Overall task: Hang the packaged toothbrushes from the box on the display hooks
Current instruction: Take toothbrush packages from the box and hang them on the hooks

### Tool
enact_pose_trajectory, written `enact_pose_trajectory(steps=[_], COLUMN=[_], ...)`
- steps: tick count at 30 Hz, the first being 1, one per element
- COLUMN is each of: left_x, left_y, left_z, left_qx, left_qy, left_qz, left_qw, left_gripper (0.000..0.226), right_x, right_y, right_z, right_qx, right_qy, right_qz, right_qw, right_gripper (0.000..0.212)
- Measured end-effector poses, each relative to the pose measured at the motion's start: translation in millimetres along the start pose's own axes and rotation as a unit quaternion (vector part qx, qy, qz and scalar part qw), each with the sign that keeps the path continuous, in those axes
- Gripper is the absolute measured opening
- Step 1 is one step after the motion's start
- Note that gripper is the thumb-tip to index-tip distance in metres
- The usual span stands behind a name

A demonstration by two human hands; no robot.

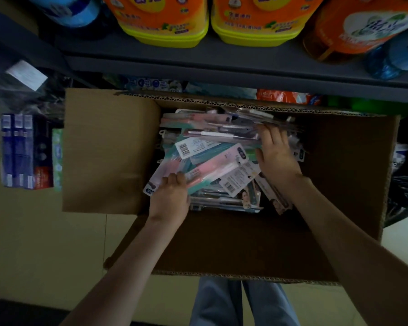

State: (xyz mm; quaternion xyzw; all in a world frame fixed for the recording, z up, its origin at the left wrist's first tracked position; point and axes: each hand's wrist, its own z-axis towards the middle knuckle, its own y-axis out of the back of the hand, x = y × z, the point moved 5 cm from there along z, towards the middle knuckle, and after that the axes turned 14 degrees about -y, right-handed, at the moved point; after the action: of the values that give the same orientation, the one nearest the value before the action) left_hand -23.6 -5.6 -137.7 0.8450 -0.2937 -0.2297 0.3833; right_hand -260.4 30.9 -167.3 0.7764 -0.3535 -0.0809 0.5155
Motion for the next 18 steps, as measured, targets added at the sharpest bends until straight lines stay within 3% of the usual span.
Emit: enact_pose_trajectory(steps=[2, 5, 8, 13, 18], left_x=[10.0, 20.5, 29.2, 36.1, 27.3], left_y=[1.7, 4.5, 11.2, 23.0, 39.6], left_z=[-6.0, -18.0, -31.6, -50.8, -46.5], left_qx=[0.014, 0.034, 0.065, 0.127, 0.138], left_qy=[0.028, 0.066, 0.113, 0.154, 0.144], left_qz=[-0.011, -0.027, -0.038, -0.034, -0.018], left_qw=[0.999, 0.997, 0.991, 0.979, 0.98], left_gripper=[0.056, 0.06, 0.059, 0.055, 0.055], right_x=[5.9, 10.7, 8.7, 13.1, 8.6], right_y=[4.1, 0.6, -14.7, -33.8, -34.9], right_z=[0.6, -4.4, -3.7, -12.7, -16.3], right_qx=[-0.042, -0.072, -0.046, 0.099, 0.075], right_qy=[0.013, 0.028, 0.046, -0.003, -0.031], right_qz=[-0.034, -0.067, -0.106, -0.123, -0.13], right_qw=[0.998, 0.995, 0.992, 0.987, 0.988], right_gripper=[0.042, 0.046, 0.055, 0.079, 0.072])
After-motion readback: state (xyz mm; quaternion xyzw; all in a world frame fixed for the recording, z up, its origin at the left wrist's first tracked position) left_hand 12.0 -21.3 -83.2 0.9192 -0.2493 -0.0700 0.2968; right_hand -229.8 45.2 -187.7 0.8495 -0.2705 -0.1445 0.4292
